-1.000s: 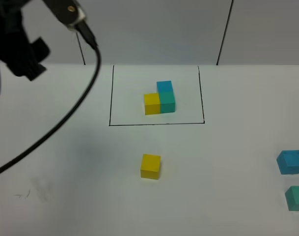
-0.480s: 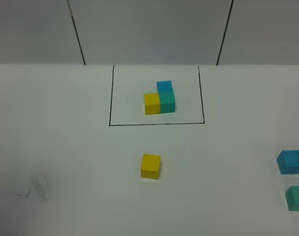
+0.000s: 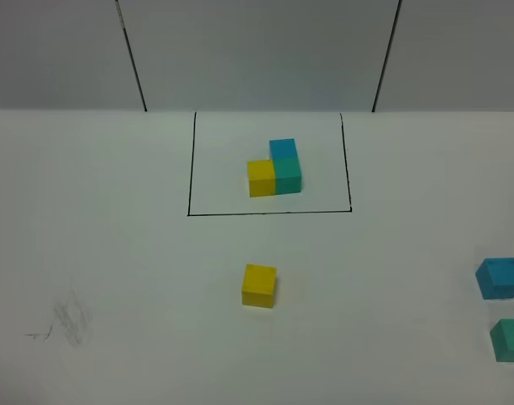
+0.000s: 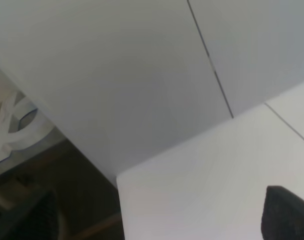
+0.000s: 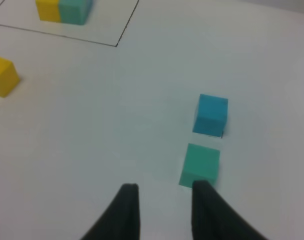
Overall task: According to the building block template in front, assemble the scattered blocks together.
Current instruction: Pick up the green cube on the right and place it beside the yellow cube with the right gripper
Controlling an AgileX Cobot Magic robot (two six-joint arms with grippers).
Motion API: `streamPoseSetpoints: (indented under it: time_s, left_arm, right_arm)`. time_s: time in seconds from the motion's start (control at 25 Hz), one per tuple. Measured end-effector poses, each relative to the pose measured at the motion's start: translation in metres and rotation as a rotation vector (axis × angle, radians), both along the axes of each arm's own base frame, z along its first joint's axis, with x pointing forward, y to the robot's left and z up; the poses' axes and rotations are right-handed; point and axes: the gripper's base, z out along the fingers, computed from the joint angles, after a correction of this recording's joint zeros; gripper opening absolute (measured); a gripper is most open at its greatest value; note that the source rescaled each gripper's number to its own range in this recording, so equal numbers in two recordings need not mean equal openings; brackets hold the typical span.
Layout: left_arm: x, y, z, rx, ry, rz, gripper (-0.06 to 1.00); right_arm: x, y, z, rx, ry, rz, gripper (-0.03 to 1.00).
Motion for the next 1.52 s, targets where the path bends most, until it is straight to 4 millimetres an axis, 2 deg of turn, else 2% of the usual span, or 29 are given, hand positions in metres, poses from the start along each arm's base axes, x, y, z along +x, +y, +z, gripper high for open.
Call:
streamPoseSetpoints:
  time_s: [0.12,0.28,0.48,0.8,1.12,1.36,1.52]
  left_arm:
    - [-0.009,-0.005,-0.018,-0.010,0.037,-0.007,0.87]
    - [-0.022,-0.014,-0.048,-0.116,0.087,-0.017,0.86]
    - [-0.033,-0.030,-0.087,-0.226,0.065,-0.034,0.86]
    - [-0.038,-0.044,-0.142,-0.342,0.038,0.166,0.86]
    - [-0.020,-0.049,-0.176,-0.457,0.149,0.276,0.86]
    - [-0.008,-0.048,-0.198,-0.469,0.230,0.303,0.86]
    - [-0.006,-0.048,-0.203,-0.469,0.248,0.309,0.86]
  right_arm:
    - [0.000,0.000,0.000,0.000,0.000,0.000,0.00]
    - [0.000,0.000,0.000,0.000,0.000,0.000,0.00]
    - [0.000,0.000,0.000,0.000,0.000,0.000,0.00]
    - [0.000,0.000,0.000,0.000,0.000,0.000,0.00]
    - [0.000,0.000,0.000,0.000,0.000,0.000,0.00]
    - [0.000,0.000,0.000,0.000,0.000,0.000,0.00]
    - [0.000,0.000,0.000,0.000,0.000,0.000,0.00]
